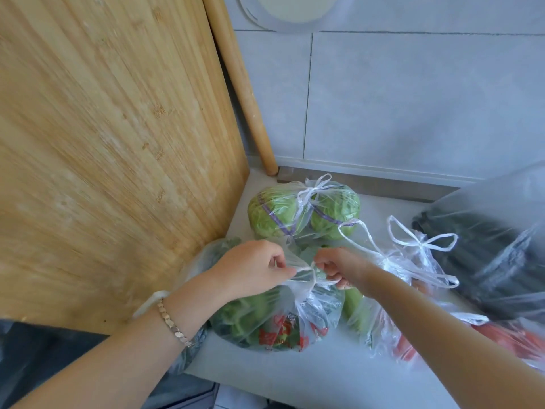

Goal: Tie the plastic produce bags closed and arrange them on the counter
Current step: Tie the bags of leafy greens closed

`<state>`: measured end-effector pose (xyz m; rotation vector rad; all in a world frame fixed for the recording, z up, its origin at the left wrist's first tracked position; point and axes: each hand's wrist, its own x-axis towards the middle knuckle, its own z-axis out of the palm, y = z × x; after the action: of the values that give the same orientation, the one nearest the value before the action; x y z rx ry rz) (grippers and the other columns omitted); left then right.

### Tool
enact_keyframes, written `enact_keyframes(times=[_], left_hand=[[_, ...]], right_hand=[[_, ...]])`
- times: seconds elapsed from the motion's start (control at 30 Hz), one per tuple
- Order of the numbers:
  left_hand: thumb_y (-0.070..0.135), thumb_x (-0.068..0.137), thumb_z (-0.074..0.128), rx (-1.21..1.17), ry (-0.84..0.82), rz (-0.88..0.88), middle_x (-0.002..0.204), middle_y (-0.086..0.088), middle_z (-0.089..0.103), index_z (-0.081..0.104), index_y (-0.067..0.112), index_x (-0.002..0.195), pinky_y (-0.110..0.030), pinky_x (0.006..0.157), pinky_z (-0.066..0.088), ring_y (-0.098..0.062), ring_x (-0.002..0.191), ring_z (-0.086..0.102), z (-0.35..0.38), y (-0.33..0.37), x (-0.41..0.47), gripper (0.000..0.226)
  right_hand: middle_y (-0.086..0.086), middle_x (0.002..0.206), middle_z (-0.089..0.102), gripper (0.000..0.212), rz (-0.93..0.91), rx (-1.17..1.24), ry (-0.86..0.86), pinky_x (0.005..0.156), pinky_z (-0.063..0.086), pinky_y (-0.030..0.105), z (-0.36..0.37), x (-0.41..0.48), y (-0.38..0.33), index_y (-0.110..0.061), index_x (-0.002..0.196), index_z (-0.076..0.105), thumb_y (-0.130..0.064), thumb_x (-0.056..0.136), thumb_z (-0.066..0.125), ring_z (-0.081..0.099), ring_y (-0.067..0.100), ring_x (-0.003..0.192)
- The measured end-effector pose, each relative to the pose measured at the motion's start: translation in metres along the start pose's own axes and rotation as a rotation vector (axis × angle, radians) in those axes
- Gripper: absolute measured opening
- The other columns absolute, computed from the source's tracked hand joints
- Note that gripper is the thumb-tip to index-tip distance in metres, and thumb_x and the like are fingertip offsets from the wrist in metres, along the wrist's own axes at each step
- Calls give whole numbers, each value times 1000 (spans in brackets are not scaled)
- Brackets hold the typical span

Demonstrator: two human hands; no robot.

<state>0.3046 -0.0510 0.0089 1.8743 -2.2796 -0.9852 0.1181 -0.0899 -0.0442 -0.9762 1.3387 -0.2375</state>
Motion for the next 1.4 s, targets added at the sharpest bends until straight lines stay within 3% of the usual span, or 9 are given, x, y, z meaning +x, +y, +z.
enact_keyframes(times=[0.2, 0.43, 0.63, 0.77, 0.9, 1.0, 1.1, 1.23, 1.4], left_hand=[[38, 90, 54, 45, 358, 127, 41, 5, 19, 21, 20, 44, -23, 42, 14, -10, 37, 16, 4, 0, 14, 59], [28, 76, 45, -105, 289, 25, 37, 2, 7, 10, 23, 44, -21, 43, 9, -8, 33, 12, 55, -88, 8, 48], [-4, 85, 40, -1293, 454, -647, 34, 8, 18, 21, 20, 48, -18, 33, 16, -7, 28, 16, 58, -93, 11, 49], [6, 89, 34, -1997, 462, -713, 30, 8, 22, 23, 20, 48, -14, 27, 17, -6, 22, 21, 41, -86, 12, 45], [4, 81, 41, -2265, 357, -579, 45, 0, 54, 49, 9, 67, -13, 33, 39, -7, 31, 45, 21, -75, 6, 17], [-8, 76, 41, -2178, 260, -396, 83, -14, 74, 60, -2, 97, -17, 45, 54, -12, 55, 69, 13, -62, 3, 29], [-17, 85, 39, -1703, 48, -251, 104, -4, 72, 61, 6, 113, -21, 51, 57, -18, 86, 72, 7, -36, -1, 43], [-14, 85, 51, -1045, -105, -81, 82, -1, 67, 54, 29, 120, -27, 70, 59, -10, 69, 68, 8, -5, -1, 55], [-6, 81, 60, -727, -58, -3, 91, 0, 64, 52, 35, 114, -16, 80, 50, -9, 88, 61, 12, 0, -4, 54]], right_hand=[[0, 51, 35, 34, -167, -64, 212, 51, 28, 22, 12, 12, -26, -14, 52, 52, -27, 79, 69, 29, 13, 46], [3, 55, 40, 26, 103, 64, 419, 41, 30, 21, 21, 45, 20, -11, 58, 46, -10, 79, 62, 32, 12, 43], [2, 37, 41, 24, 215, 715, 388, 29, 27, 16, 23, 43, 31, -8, 60, 51, 1, 78, 64, 33, 9, 26], [-3, 40, 36, 26, 4, 1019, 292, 34, 32, 18, 19, 17, 4, -10, 61, 47, 4, 82, 54, 33, 7, 28], [-4, 33, 28, 48, -79, 1169, 188, 50, 42, 24, 18, -7, 6, -16, 42, 37, -7, 89, 45, 31, 10, 31], [-4, 34, 30, 35, -156, 1139, 84, 50, 53, 25, 21, -19, 8, -6, 58, 51, -5, 88, 33, 37, 12, 34], [5, 54, 57, 31, -241, 716, -64, 47, 53, 22, 29, -31, -6, 0, 95, 62, 9, 89, 33, 57, 13, 45], [9, 91, 72, 27, -348, 255, -219, 67, 57, 21, 40, -42, -21, -7, 103, 70, 7, 85, 55, 68, 12, 69], [-1, 82, 74, 19, -359, 221, -255, 65, 53, 13, 35, -45, -10, -13, 89, 72, 2, 84, 60, 66, 8, 72]])
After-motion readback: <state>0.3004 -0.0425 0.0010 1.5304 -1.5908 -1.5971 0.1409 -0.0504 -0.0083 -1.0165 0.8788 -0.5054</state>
